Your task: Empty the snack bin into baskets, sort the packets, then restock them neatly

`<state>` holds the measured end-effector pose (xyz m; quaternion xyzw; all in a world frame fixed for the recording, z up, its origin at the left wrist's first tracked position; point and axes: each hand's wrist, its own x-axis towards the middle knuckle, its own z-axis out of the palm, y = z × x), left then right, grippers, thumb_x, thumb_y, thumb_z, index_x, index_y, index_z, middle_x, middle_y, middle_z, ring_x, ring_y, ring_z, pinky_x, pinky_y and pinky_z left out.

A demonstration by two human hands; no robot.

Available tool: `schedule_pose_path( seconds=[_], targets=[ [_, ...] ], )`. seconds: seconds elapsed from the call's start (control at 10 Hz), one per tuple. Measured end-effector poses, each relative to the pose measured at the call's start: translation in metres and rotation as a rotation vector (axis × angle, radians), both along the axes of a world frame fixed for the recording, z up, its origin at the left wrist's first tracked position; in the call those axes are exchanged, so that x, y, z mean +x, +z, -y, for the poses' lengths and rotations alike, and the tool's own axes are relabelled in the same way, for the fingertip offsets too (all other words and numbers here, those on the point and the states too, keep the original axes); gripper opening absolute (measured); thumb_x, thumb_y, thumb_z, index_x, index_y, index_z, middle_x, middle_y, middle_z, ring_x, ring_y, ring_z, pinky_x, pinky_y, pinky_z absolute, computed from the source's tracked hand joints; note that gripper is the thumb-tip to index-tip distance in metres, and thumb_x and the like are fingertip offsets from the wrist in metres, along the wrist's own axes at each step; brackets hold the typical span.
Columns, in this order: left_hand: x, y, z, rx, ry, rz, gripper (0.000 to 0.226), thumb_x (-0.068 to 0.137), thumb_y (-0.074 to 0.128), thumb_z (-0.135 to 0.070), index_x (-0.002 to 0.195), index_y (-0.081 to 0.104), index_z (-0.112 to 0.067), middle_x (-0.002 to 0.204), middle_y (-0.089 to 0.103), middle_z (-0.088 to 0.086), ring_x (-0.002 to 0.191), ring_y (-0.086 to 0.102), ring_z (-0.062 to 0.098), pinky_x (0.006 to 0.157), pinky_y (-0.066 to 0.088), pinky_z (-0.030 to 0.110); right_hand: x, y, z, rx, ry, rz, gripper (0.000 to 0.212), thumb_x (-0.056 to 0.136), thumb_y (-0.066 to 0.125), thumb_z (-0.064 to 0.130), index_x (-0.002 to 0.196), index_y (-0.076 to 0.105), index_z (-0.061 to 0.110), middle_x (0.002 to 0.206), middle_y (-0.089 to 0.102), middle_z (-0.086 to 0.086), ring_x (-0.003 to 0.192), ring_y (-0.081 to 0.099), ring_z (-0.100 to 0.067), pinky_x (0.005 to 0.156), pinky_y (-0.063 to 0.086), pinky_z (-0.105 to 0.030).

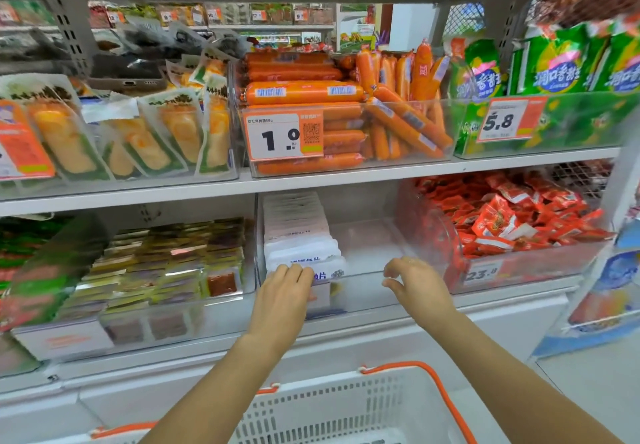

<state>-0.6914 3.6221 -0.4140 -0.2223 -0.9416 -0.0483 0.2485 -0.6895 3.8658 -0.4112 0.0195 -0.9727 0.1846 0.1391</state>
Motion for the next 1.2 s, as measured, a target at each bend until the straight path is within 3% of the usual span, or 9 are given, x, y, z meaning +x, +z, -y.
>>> schedule_pose_path(
  seconds=[0.2, 0.3, 0.4, 0.5, 0.6, 0.7, 0.9, 1.1, 1.2],
  targets=[
    [0.003, 0.009, -0.003, -0.021, 0.067, -0.037, 0.084, 0.048, 0.093, -0.022, 0.122, 0.055, -0.010, 0.116, 0.060, 0.012, 0.104, 0.058, 0.032, 0.086, 0.048, 0.042, 0.003, 0.022, 0.037, -0.038, 0.077, 0.208, 0.057, 0.089, 0.053, 0.014, 0.144, 0.040, 0.015, 0.144, 0.045, -0.006, 0.135, 0.038, -0.021, 0.115, 0.017, -0.030],
    [0.004, 0.009, 0.004, -0.093, 0.172, -0.040, 0.097, 0.050, 0.088, -0.054, 0.127, 0.057, -0.002, 0.128, 0.058, 0.021, 0.121, 0.052, 0.040, 0.107, 0.030, 0.052, -0.015, 0.045, 0.066, -0.426, 0.053, 0.340, 0.051, 0.099, 0.037, 0.030, 0.147, 0.035, 0.012, 0.152, 0.036, -0.008, 0.139, 0.032, -0.025, 0.112, 0.025, -0.033],
    [0.002, 0.008, 0.020, -0.027, 0.305, -0.054, 0.121, 0.058, 0.055, -0.082, 0.141, 0.039, 0.003, 0.146, 0.035, 0.029, 0.138, 0.030, 0.044, 0.116, 0.003, 0.049, -0.037, 0.058, 0.082, -0.552, -0.025, 0.492, 0.066, 0.100, 0.019, 0.052, 0.146, 0.035, 0.008, 0.152, 0.034, -0.012, 0.138, 0.032, -0.029, 0.112, 0.025, -0.038],
    [0.003, 0.009, 0.025, 0.146, 0.388, 0.105, 0.139, 0.054, 0.039, -0.091, 0.149, 0.002, 0.004, 0.156, 0.008, 0.027, 0.145, 0.013, 0.038, 0.119, 0.008, 0.043, -0.047, 0.055, 0.090, -0.577, -0.016, 0.597, 0.071, 0.098, 0.015, 0.058, 0.149, 0.027, 0.010, 0.156, 0.025, -0.012, 0.143, 0.025, -0.028, 0.114, 0.019, -0.038],
    [0.005, 0.004, 0.022, 0.356, 0.392, 0.286, 0.140, 0.057, 0.053, -0.086, 0.148, -0.016, -0.004, 0.152, 0.033, 0.013, 0.141, 0.030, 0.025, 0.116, 0.025, 0.035, -0.052, 0.047, 0.092, -0.593, 0.019, 0.598, 0.071, 0.097, 0.019, 0.062, 0.149, 0.028, 0.014, 0.155, 0.029, -0.008, 0.142, 0.027, -0.026, 0.114, 0.020, -0.039],
    [0.006, 0.005, 0.023, 0.362, 0.383, 0.286, 0.134, 0.060, 0.054, -0.084, 0.150, -0.010, -0.008, 0.140, 0.051, 0.006, 0.126, 0.049, 0.022, 0.103, 0.038, 0.033, -0.050, 0.049, 0.086, -0.560, 0.052, 0.631, 0.074, 0.094, 0.017, 0.067, 0.150, 0.027, 0.020, 0.155, 0.029, -0.007, 0.142, 0.027, -0.025, 0.115, 0.020, -0.040],
    [0.005, 0.003, 0.023, 0.250, 0.427, 0.269, 0.128, 0.064, 0.048, -0.085, 0.149, -0.007, -0.008, 0.131, 0.057, 0.005, 0.110, 0.060, 0.020, 0.096, 0.041, 0.033, -0.037, 0.047, 0.066, -0.165, 0.066, 0.687, 0.095, 0.088, 0.004, 0.074, 0.095, 0.069, 0.005, 0.084, 0.074, -0.009, 0.084, 0.067, -0.022, 0.097, 0.044, -0.038],
    [0.005, 0.007, 0.024, 0.263, 0.424, 0.325, 0.133, 0.062, 0.048, -0.087, 0.149, -0.009, -0.005, 0.133, 0.055, 0.006, 0.118, 0.055, 0.019, 0.101, 0.038, 0.034, -0.014, 0.036, 0.069, 0.193, 0.033, 0.448, 0.075, 0.099, 0.008, 0.055, 0.101, 0.068, 0.011, 0.104, 0.066, -0.008, 0.105, 0.056, -0.024, 0.108, 0.029, -0.041],
    [0.022, 0.020, 0.024, 0.252, 0.403, 0.332, 0.128, 0.069, 0.048, -0.083, 0.149, -0.014, -0.005, 0.159, 0.015, 0.012, 0.145, 0.020, 0.023, 0.117, 0.015, 0.042, 0.017, 0.035, 0.060, 0.098, -0.070, 0.234, 0.054, 0.102, 0.018, 0.047, 0.086, 0.062, 0.019, 0.096, 0.067, -0.007, 0.105, 0.056, -0.025, 0.114, 0.020, -0.043]
  ],
)
